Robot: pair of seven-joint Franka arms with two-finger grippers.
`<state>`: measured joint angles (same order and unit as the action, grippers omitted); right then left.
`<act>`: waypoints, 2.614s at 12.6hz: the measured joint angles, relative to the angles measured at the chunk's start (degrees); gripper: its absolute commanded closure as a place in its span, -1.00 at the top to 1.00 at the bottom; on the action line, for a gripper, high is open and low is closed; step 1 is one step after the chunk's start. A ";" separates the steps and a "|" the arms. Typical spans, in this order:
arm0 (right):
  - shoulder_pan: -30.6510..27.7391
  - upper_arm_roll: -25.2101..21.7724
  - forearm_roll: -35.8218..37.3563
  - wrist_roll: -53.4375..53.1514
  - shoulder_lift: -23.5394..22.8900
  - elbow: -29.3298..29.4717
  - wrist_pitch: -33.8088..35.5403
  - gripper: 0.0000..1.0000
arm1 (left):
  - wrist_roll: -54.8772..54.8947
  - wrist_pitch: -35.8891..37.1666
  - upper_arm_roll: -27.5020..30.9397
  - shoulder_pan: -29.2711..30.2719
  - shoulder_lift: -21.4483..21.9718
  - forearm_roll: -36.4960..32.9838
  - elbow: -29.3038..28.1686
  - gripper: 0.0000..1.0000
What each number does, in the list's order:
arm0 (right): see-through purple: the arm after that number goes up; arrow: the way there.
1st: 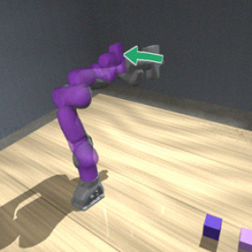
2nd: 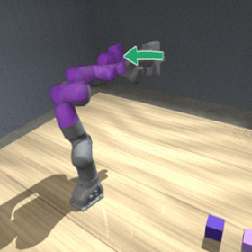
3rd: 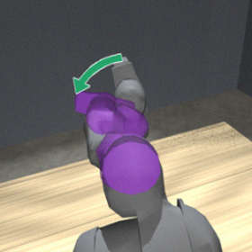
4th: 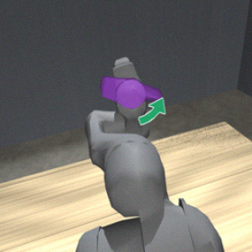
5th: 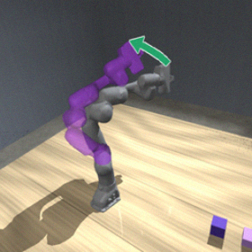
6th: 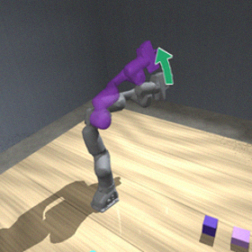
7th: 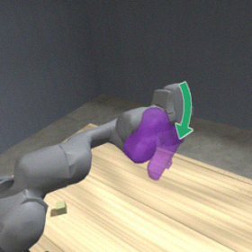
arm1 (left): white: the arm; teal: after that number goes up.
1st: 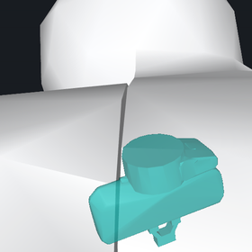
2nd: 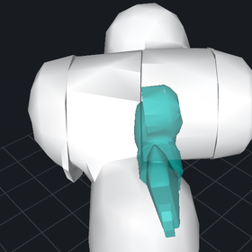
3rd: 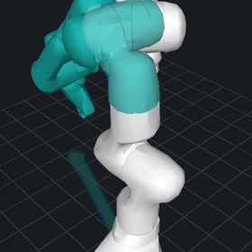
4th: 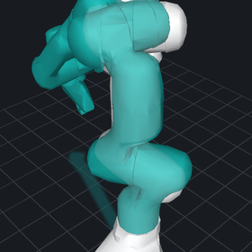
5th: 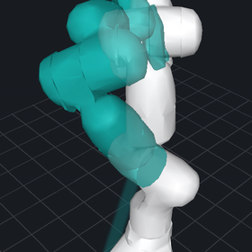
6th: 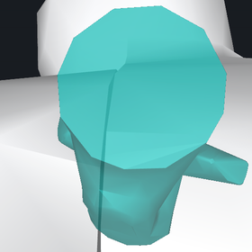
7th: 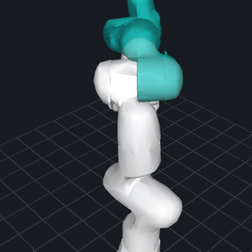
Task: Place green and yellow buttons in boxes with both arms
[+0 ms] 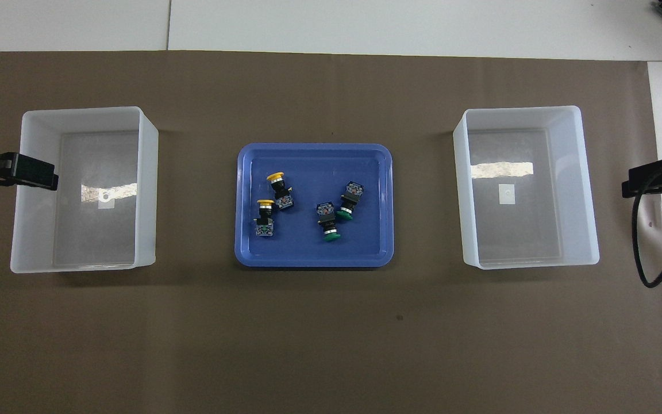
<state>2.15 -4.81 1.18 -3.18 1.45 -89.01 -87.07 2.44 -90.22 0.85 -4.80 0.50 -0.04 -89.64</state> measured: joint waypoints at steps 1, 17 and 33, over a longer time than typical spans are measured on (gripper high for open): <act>0.00 0.00 0.00 0.00 0.00 0.00 0.00 1.00 | -0.01 0.16 0.00 0.00 0.03 0.00 -0.07 1.00; 0.00 0.00 0.00 0.00 0.00 0.00 0.00 1.00 | -0.03 -9.17 -1.25 -1.13 0.57 0.02 -5.17 1.00; 1.28 0.30 -0.32 -0.24 0.05 -2.48 -3.79 1.00 | -16.34 -56.75 -2.00 -23.43 -7.84 0.05 -36.15 1.00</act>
<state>3.43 -4.51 0.85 -3.42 1.50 -91.49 -90.86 -13.91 -146.97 -1.15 -28.23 -7.34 0.01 -125.79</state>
